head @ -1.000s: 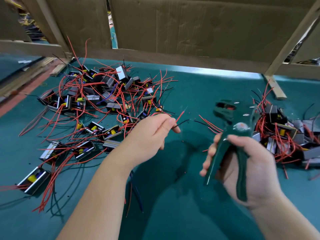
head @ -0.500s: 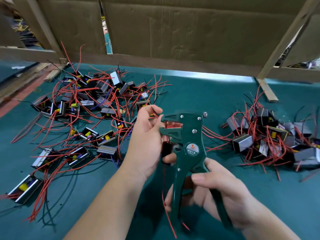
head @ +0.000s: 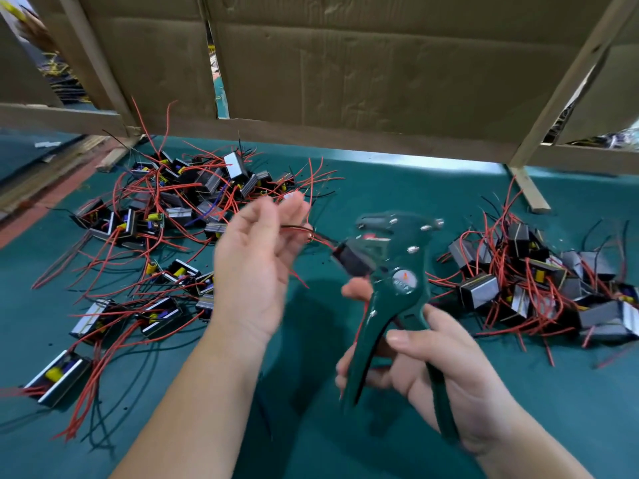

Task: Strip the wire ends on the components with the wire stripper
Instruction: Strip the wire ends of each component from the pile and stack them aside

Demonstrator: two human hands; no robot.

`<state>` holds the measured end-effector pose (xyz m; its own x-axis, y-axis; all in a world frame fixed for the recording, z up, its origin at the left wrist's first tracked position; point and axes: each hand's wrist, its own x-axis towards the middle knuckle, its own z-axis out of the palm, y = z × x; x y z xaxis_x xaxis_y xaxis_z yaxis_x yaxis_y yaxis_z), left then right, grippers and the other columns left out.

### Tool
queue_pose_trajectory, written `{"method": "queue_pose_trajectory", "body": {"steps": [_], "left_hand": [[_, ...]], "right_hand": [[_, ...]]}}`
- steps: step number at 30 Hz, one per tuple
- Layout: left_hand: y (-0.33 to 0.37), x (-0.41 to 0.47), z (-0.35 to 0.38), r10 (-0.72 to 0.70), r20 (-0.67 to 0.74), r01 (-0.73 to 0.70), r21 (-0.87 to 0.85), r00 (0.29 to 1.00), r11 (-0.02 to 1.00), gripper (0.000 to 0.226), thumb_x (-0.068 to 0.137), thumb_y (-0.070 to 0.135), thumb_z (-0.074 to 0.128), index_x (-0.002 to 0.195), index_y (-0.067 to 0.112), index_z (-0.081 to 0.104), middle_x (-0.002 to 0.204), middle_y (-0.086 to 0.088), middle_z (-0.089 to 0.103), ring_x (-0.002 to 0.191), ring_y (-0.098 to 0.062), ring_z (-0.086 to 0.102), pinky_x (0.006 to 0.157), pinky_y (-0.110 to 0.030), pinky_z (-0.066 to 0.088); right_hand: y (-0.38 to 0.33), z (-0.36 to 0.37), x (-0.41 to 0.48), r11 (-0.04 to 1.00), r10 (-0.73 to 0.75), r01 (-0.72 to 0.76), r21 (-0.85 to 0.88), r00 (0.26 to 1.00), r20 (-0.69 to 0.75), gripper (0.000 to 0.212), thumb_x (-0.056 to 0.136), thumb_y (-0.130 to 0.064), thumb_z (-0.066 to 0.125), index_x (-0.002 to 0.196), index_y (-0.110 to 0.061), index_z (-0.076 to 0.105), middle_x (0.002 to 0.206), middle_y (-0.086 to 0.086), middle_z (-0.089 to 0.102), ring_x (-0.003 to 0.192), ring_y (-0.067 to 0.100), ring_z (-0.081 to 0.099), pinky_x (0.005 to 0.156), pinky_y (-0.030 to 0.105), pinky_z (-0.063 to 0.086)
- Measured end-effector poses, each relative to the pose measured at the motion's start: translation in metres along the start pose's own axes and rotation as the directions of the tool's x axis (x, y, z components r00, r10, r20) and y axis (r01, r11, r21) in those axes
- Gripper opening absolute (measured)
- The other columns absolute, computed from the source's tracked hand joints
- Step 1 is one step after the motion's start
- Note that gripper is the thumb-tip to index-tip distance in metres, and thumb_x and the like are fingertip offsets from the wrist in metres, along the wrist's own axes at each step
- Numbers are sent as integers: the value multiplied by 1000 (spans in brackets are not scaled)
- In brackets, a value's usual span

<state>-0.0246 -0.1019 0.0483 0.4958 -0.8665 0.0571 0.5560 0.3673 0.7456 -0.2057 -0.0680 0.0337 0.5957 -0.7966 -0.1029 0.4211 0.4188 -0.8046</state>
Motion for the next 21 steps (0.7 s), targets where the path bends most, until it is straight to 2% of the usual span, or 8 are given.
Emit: {"method": "queue_pose_trajectory", "body": {"steps": [2,4,7,8,10,13,17,21], "left_hand": [[16,13,-17,141,-79,-133,99,987,986,13,102,15,42,99,16,55,90,-1,76,89,-15,72,74,-25,57],[30,25,-39,358,-145,-275,403,922,873,12,103,14,42,108,14,53,96,-3,74,91,-12,71,80,-25,56],[38,40,-73,562,-86,-132,932,823,336,32,94,17,50,125,10,50,123,-9,62,113,-17,58,99,-29,42],[37,43,-80,533,-85,-3,987,842,162,38,93,21,52,130,12,49,134,-14,54,125,-27,48,107,-39,35],[32,47,-85,387,-208,245,968,898,-50,43,94,32,51,135,20,47,152,-24,26,141,-40,21,114,-52,16],[23,47,-87,251,-264,332,897,931,-290,47,95,43,47,136,22,48,158,-24,5,142,-41,14,114,-54,8],[26,48,-90,279,-260,342,889,924,-304,42,92,38,52,131,20,54,150,-12,28,134,-35,25,107,-52,20],[29,52,-92,216,-327,384,861,920,-334,52,90,42,54,140,33,43,157,-10,13,136,-34,18,105,-49,20]], "right_hand": [[-3,-3,0,983,-181,177,-41,976,-124,58,63,-4,65,120,-4,59,97,21,67,75,44,63,70,59,52],[-7,-7,1,936,-347,315,-159,903,-254,51,68,-3,58,119,-9,57,86,15,68,76,43,65,70,58,54],[-12,-14,1,875,-478,391,-286,788,-388,24,73,-4,55,94,-14,59,79,11,64,78,47,66,72,62,54],[-13,-16,1,868,-491,388,-311,767,-413,19,75,-3,55,90,-15,58,81,10,63,80,49,65,72,63,54],[-13,-19,0,865,-496,375,-334,743,-450,21,84,1,52,87,-18,59,86,12,60,82,52,64,70,63,55],[-14,-22,-1,867,-493,379,-323,742,-453,22,83,-2,52,87,-22,62,90,13,59,78,48,65,66,56,56],[-18,-25,-1,917,-398,335,-218,814,-423,17,89,-3,43,94,-13,56,91,23,65,74,46,64,68,59,56],[-17,-24,0,922,-384,332,-199,847,-367,23,86,-7,43,102,-14,58,92,26,64,76,46,63,70,60,55]]}}
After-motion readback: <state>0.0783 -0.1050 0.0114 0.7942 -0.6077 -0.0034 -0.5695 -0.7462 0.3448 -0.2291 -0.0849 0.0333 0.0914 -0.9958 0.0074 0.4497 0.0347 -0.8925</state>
